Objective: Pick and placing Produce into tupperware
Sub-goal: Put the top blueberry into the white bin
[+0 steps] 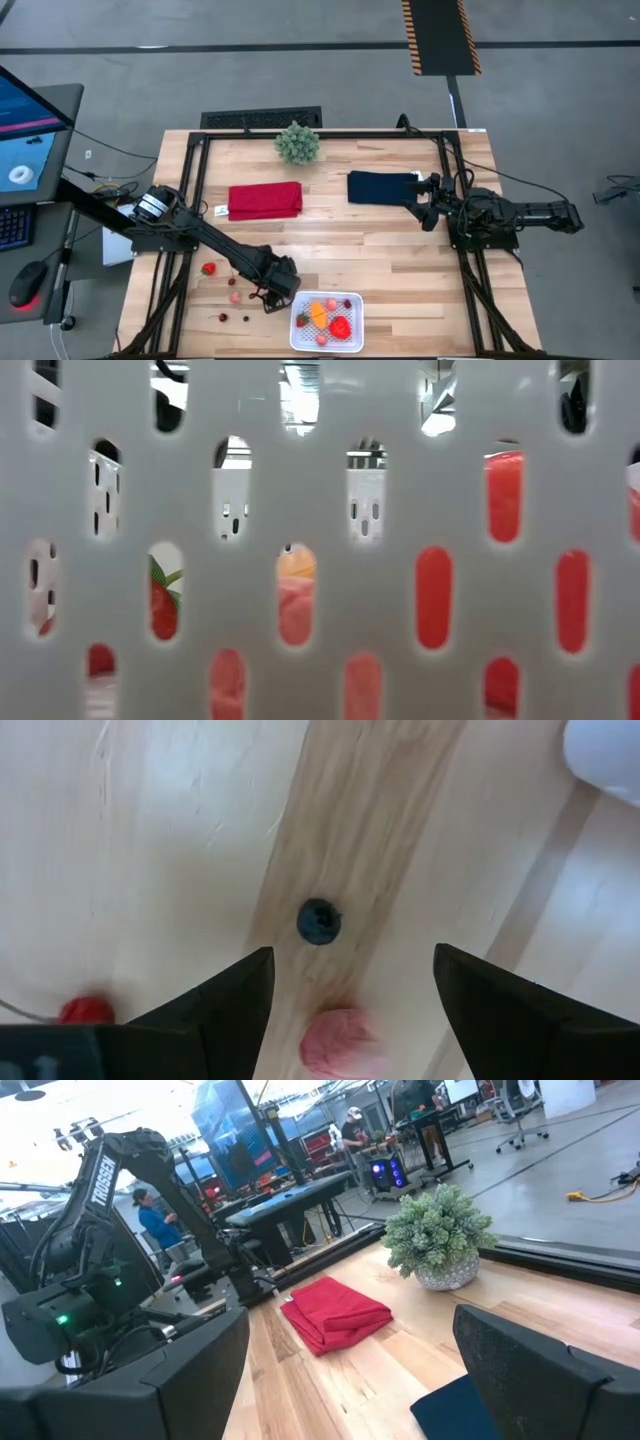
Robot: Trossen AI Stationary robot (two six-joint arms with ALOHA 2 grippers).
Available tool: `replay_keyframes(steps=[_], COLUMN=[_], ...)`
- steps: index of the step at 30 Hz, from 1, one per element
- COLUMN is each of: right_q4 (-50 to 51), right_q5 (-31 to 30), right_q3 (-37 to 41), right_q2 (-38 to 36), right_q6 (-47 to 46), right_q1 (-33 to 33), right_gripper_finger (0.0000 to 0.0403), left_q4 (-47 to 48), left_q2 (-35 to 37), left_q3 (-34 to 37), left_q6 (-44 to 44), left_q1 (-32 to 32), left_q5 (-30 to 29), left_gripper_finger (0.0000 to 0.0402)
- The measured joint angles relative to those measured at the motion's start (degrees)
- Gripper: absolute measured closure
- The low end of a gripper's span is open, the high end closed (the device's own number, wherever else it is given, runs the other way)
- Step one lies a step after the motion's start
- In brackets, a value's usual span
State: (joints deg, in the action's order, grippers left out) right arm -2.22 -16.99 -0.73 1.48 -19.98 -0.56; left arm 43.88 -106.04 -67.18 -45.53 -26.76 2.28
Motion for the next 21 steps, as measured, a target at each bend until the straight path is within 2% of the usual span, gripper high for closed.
replay_keyframes(steps=[11,21], right_q4=[0.0,0.0], right_q5=[0.0,-0.02], right_q3=[0.0,0.0], right_q2=[0.0,0.0], right_q6=[-0.01,0.0], right_q1=[0.0,0.02], right_gripper_finger=[0.0029,0.0029], left_q4=[-1.4,-1.36], left_q2=[0.0,0.0], left_q3=[0.0,0.0], left_q6=[7.28,10.2], left_q1=[0.0,0.05], left_q5=[-0.3,-1.45], left_gripper_finger=[0.0138,0.0138])
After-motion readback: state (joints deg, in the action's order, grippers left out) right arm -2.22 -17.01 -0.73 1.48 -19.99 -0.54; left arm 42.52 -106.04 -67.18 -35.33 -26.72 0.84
